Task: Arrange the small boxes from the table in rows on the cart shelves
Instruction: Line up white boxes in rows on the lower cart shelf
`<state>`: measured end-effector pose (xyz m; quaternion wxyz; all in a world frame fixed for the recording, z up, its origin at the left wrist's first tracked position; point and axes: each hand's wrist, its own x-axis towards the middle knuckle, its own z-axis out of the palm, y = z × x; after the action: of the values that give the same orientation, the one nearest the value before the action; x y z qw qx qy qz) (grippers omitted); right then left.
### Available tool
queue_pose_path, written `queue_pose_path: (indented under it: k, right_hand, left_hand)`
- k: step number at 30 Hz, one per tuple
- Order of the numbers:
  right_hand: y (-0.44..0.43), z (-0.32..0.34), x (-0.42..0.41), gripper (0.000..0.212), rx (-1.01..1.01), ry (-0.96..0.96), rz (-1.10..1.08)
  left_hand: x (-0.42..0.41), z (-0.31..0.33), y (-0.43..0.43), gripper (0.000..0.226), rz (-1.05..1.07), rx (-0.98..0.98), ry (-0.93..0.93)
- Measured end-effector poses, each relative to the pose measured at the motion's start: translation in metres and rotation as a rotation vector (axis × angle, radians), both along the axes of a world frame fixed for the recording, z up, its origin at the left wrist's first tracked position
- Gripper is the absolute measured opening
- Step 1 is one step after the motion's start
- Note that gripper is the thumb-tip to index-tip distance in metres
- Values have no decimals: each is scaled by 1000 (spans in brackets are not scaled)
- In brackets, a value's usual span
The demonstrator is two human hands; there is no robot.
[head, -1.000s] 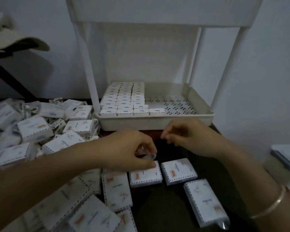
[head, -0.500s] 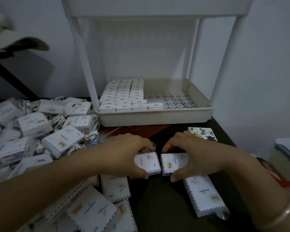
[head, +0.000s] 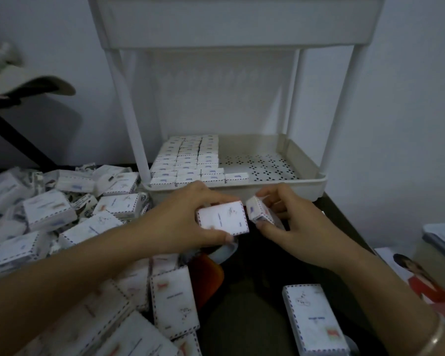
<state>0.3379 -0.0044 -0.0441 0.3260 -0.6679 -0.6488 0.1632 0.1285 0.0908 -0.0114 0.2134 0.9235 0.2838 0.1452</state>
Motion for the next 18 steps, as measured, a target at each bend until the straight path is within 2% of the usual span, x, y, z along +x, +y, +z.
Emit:
queue_pose_path:
  k: [3, 8, 11, 14, 18]
  right_hand:
    - [2, 2, -3, 28, -22, 121, -8]
    - [4, 0, -4, 24, -52, 218, -109]
    - [5, -1, -5, 26, -36, 205, -137]
    - [9, -5, -3, 24, -49, 204, -135]
    - [11, -9, -1, 20, -59, 197, -160]
  left_hand:
    - [5, 11, 17, 50, 62, -235, -103]
    - [35, 23, 66, 46, 309, -306, -218]
    - [53, 33, 88, 50, 378, -235, -306]
    - [71, 36, 99, 62, 316, -133, -353]
    - [87, 23, 106, 48, 235, 36, -272]
